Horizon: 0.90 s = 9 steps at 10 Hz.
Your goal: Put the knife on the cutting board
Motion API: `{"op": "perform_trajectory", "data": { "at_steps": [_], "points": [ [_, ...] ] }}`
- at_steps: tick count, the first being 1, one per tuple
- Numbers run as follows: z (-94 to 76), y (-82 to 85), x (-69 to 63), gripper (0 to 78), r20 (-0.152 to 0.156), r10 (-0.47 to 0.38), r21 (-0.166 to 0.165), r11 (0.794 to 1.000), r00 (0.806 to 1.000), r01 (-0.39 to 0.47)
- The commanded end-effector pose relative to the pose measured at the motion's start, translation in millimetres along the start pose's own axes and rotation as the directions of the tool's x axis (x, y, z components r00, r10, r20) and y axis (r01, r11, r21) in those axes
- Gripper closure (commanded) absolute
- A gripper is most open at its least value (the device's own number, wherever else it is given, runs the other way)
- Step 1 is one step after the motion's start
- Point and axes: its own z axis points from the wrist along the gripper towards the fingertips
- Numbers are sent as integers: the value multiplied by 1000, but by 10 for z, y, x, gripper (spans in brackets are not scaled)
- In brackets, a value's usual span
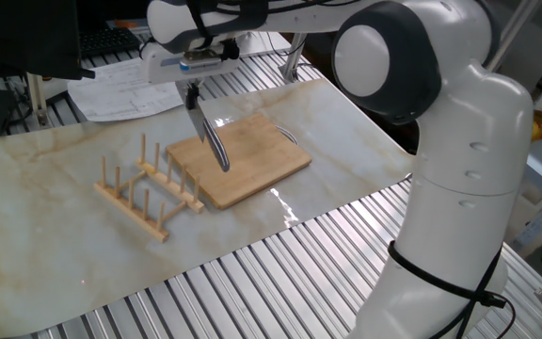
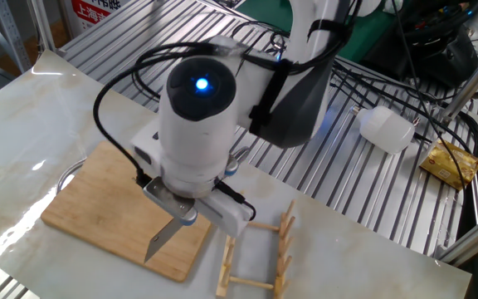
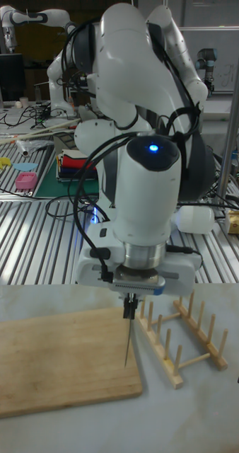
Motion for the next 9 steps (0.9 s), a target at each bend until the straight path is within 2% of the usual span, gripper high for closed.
{"op": "perform_trajectory", "data": {
  "at_steps": [1,6,8,9],
  "points": [
    [38,-50,-43,764,4,-15,-6,1000,1000,15],
    [46,-56,-42,764,-21,3,-42,999,1000,-4],
    [46,-56,-42,764,-12,48,-39,998,999,-48],
    [46,-56,-42,764,-15,112,-33,993,994,-112]
  ]
}}
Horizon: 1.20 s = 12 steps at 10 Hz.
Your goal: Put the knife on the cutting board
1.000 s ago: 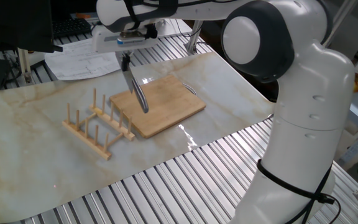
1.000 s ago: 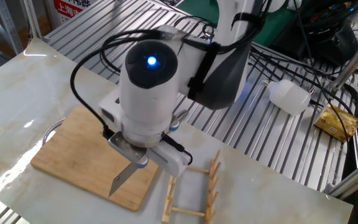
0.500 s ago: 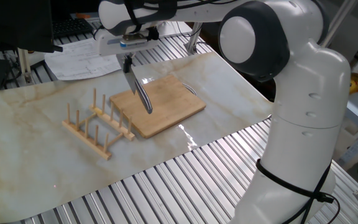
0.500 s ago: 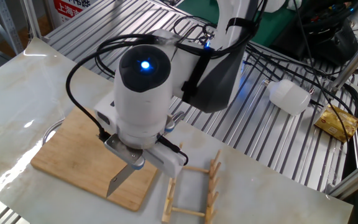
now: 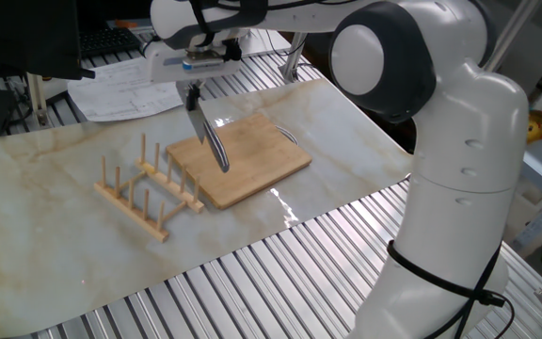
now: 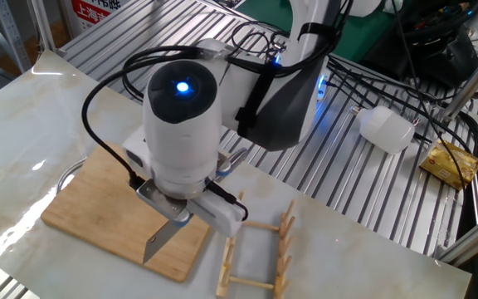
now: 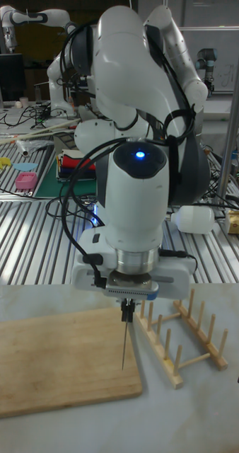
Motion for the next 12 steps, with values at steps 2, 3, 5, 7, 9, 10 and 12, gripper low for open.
{"op": "perform_trajectory", "data": {
  "at_steps": [2,3,5,7,9,10,12],
  "points": [
    [-27,-3,-9,764,1,170,5,985,985,-170],
    [-27,-3,-9,764,1,185,3,983,983,-185],
    [-27,-3,-9,764,10,202,1,979,979,-202],
    [19,-167,30,764,1,145,-9,989,989,-145],
    [111,-355,24,764,2,101,-16,995,995,-101],
    [147,-424,3,764,2,88,-17,996,996,-88],
    [227,-546,-12,764,-2,75,-34,997,997,-75]
  ]
}}
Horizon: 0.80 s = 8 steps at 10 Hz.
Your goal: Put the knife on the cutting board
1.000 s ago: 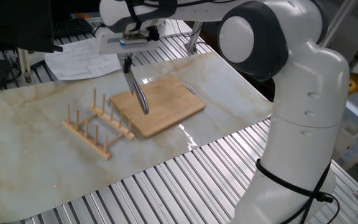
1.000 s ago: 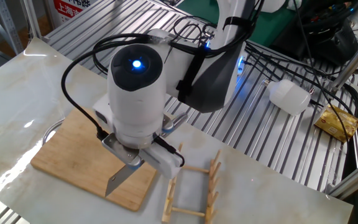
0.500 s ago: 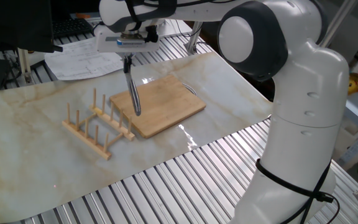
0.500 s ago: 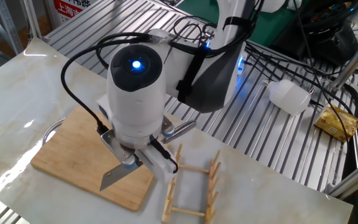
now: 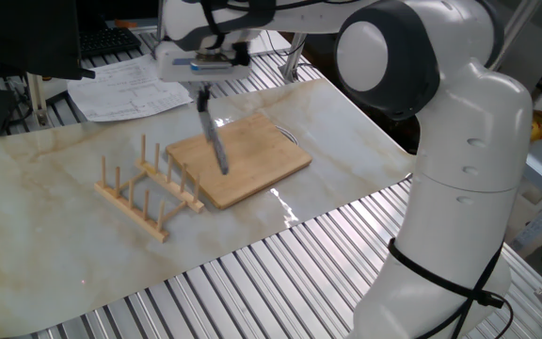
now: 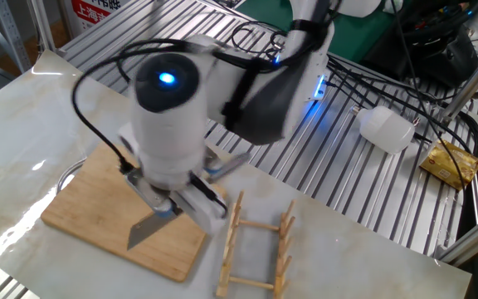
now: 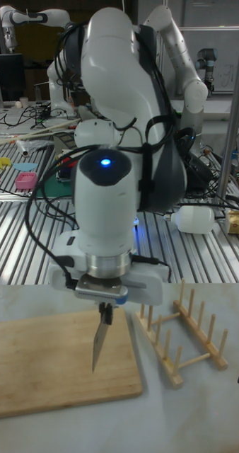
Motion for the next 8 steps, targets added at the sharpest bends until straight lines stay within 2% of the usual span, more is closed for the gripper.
{"op": "perform_trajectory", "data": {
  "at_steps": [1,2,3,5,8],
  "points": [
    [174,-239,-49,764,-2,-53,-35,998,999,53],
    [212,-262,-53,764,-1,-60,-36,998,998,60],
    [340,-322,-64,764,6,-80,-43,996,997,81],
    [469,-346,-81,764,9,-95,-57,994,995,96],
    [654,-398,-72,764,15,-120,-53,991,993,121]
  ]
}}
